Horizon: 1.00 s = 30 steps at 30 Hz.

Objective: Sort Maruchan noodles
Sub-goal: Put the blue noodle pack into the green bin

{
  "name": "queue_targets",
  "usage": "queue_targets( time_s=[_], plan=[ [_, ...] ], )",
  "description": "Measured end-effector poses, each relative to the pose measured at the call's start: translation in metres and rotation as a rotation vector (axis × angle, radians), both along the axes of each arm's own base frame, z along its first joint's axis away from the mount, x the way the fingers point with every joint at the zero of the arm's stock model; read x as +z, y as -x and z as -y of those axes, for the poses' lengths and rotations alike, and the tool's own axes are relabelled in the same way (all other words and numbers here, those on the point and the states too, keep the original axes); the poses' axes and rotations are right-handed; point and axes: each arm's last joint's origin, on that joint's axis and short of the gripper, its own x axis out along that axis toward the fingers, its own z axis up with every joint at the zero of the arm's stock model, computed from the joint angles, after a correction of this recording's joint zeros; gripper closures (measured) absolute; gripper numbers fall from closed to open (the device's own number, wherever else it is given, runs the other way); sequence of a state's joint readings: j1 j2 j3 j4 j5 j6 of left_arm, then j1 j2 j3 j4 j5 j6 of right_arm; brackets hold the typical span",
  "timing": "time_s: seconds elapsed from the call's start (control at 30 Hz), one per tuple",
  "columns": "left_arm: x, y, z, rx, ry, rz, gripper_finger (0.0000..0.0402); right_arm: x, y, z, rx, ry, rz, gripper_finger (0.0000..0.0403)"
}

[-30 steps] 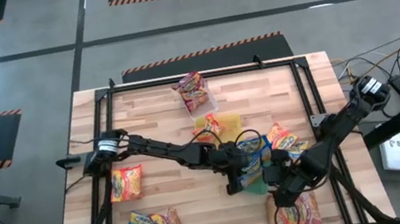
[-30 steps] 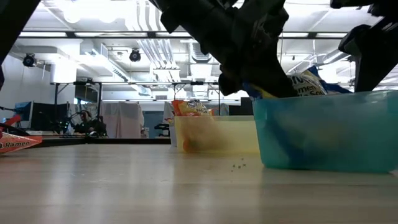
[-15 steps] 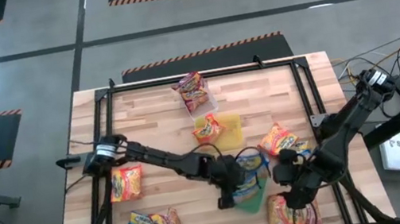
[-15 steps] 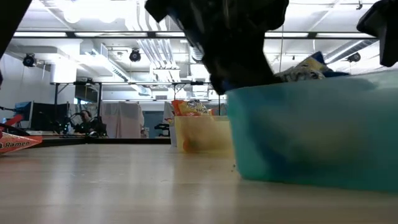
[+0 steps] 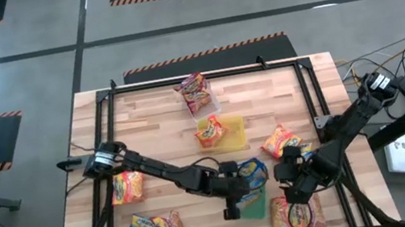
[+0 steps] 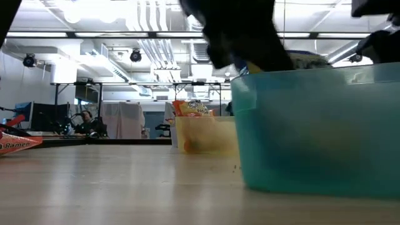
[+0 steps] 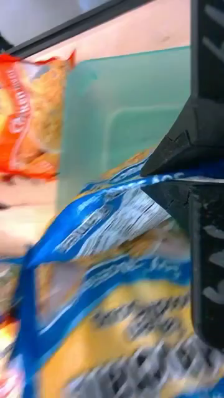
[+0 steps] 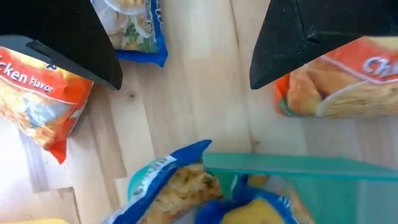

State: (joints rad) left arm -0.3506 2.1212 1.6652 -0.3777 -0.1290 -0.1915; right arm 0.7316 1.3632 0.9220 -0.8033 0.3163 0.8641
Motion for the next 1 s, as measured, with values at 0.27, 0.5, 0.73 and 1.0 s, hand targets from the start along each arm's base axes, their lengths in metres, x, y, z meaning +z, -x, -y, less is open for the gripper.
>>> queue_targets(
  time_s=[0.27, 0.5, 0.73, 1.0],
  plan=[
    [0.010, -0.007, -0.010, -0.063, -0.164, 0.055, 0.0401, -0.012, -0.003, -0.003, 0.002, 0.009, -0.011, 0.0062],
    [0.009, -0.009, -0.016, -0.073, -0.191, 0.059, 0.0401, -0.015, -0.007, -0.007, 0.018, -0.001, 0.007, 0.0062],
    [0.032, -0.002, -0.007, -0.064, -0.144, 0.103, 0.0401, -0.014, -0.012, -0.008, 0.083, 0.036, 0.072, 0.0062],
    [0.030, 0.006, 0.013, -0.132, -0.044, 0.072, 0.0401, -0.019, 0.003, 0.010, 0.078, 0.246, -0.061, 0.0062]
  ],
)
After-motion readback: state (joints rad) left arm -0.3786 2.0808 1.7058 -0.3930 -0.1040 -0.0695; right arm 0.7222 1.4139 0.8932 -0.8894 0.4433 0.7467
